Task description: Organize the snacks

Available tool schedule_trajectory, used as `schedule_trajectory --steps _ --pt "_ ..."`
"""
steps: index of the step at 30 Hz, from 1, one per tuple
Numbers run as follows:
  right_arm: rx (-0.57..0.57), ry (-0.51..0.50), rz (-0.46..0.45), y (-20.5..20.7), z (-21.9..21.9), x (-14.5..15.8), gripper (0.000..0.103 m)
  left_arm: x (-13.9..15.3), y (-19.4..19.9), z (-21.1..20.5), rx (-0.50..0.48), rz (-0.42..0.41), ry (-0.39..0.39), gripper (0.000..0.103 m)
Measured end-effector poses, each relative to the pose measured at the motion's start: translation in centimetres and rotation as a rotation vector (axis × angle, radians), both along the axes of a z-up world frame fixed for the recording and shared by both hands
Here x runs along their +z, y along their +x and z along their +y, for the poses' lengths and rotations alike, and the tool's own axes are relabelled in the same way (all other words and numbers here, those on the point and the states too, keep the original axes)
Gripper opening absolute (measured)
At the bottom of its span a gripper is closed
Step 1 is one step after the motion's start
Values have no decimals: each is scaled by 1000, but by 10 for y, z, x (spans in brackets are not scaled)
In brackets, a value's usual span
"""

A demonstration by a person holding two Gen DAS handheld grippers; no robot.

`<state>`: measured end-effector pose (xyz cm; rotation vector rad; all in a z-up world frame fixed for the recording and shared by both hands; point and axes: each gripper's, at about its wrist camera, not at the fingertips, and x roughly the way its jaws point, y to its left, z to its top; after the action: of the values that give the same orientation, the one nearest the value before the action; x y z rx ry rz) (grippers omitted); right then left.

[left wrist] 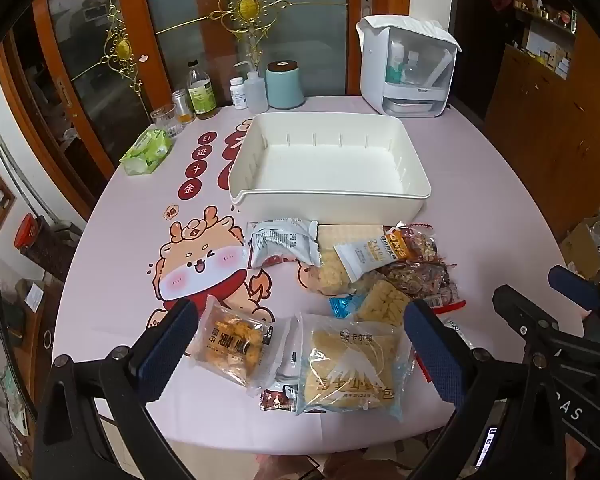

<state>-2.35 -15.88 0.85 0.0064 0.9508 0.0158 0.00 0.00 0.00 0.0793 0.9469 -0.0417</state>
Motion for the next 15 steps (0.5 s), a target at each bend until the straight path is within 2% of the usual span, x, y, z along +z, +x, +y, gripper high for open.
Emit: schedule_trajectory --steps 15 --pt "-7 -13 -8 1 10 5 74 -2 0 9 -10 12 -31 102"
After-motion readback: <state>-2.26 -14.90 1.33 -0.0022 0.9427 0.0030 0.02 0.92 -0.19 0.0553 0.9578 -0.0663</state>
